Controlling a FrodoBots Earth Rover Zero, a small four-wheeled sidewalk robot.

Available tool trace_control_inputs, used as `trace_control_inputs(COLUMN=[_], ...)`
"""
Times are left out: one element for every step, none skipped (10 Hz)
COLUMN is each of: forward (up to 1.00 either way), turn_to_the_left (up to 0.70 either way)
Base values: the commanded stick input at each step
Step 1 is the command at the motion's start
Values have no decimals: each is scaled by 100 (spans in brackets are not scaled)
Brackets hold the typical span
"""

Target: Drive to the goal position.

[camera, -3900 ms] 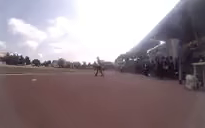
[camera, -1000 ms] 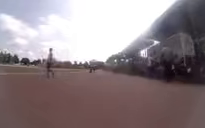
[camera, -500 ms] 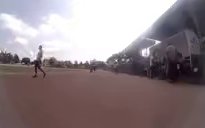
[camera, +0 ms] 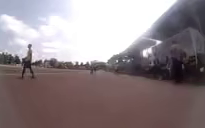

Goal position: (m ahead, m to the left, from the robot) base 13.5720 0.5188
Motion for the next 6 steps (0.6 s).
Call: trace_control_inputs(forward=[70, 70, 70, 70, 70, 70], turn_to_the_left=[0, 0, 0, 0, 0, 0])
